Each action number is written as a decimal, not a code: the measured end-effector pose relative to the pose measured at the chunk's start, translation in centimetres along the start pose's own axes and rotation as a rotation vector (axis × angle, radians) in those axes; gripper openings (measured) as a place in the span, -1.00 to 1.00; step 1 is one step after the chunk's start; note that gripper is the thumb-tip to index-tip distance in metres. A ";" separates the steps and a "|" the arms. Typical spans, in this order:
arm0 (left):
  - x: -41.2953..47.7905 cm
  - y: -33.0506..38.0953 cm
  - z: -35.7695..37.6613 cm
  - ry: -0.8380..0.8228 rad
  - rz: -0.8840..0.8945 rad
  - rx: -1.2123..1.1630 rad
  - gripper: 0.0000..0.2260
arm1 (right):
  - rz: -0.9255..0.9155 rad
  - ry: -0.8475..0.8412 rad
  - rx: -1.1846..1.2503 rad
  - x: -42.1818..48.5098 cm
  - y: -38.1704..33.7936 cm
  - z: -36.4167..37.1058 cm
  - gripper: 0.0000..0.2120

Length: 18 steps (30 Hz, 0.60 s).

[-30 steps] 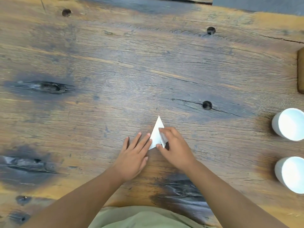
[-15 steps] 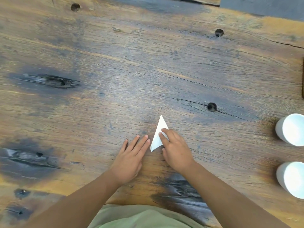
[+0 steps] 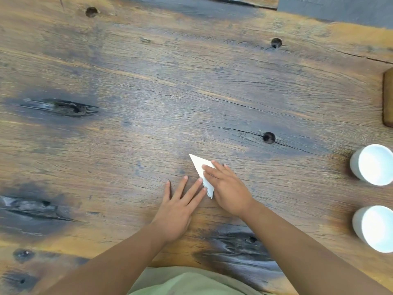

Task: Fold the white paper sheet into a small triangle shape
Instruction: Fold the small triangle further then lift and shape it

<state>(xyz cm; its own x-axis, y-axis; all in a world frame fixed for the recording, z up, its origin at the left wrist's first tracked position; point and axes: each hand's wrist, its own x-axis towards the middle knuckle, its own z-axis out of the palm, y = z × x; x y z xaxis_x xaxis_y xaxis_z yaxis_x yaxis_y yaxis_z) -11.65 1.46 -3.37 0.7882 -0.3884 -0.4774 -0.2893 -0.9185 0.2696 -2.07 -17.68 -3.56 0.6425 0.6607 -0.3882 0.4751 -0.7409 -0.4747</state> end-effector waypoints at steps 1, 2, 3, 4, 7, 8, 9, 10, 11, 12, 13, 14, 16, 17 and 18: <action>0.3 0.1 0.0 -0.011 -0.005 0.008 -0.25 | -0.012 0.001 0.003 0.1 0.2 -0.1 -0.47; 0.6 0.3 0.0 -0.018 -0.004 0.020 -0.25 | -0.022 0.000 0.009 0.2 0.3 -0.3 -0.47; 0.8 0.4 -0.1 -0.026 0.002 0.033 -0.25 | -0.030 -0.002 0.019 0.2 0.4 -0.4 -0.47; 1.0 0.5 -0.1 -0.035 0.012 0.043 -0.26 | -0.034 0.000 0.034 0.3 0.5 -0.6 -0.48; 1.2 0.9 -0.3 -0.056 0.037 0.060 -0.28 | 0.047 0.064 0.091 -0.1 0.5 -0.9 -0.52; 1.3 1.1 -0.3 -0.062 0.039 0.064 -0.29 | 0.109 0.116 0.115 -0.4 0.5 -0.8 -0.54; 1.4 1.3 -0.4 -0.067 0.038 0.065 -0.30 | 0.184 0.179 0.141 -0.8 0.5 -0.8 -0.57; 1.5 1.6 -0.4 -0.071 0.033 0.061 -0.30 | 0.266 0.237 0.169 -1.1 0.6 -0.7 -0.62; 1.7 2.0 -0.4 -0.073 0.025 0.054 -0.31 | 0.348 0.276 0.197 -1.5 0.7 -0.6 -0.66; 1.9 2.6 -0.5 -0.074 0.014 0.044 -0.31 | 0.419 0.296 0.226 -1.8 0.8 -0.4 -0.70; 2.1 3.1 -0.7 -0.076 -0.001 0.030 -0.30 | 0.468 0.304 0.256 -2.1 1.0 -0.3 -0.72; 2.4 3.7 -0.9 -0.076 -0.021 0.014 -0.29 | 0.492 0.308 0.285 -2.3 1.1 -0.1 -0.72; 2.9 4.9 -1.3 -0.064 -0.062 -0.018 -0.30 | 0.491 0.314 0.328 -2.7 1.1 0.3 -0.71; 3.2 5.4 -1.4 -0.055 -0.075 -0.031 -0.30 | 0.484 0.312 0.340 -2.9 1.1 0.4 -0.71; 3.4 5.8 -1.5 -0.048 -0.081 -0.045 -0.31 | 0.478 0.310 0.349 -3.0 1.0 0.5 -0.71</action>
<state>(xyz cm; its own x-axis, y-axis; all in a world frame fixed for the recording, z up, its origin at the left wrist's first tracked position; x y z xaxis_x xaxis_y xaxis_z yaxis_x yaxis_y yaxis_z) -9.85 -5.08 -2.22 0.7808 -0.3169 -0.5385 -0.2001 -0.9433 0.2650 -3.81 -20.34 -3.22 0.9020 0.1658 -0.3987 -0.0933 -0.8267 -0.5548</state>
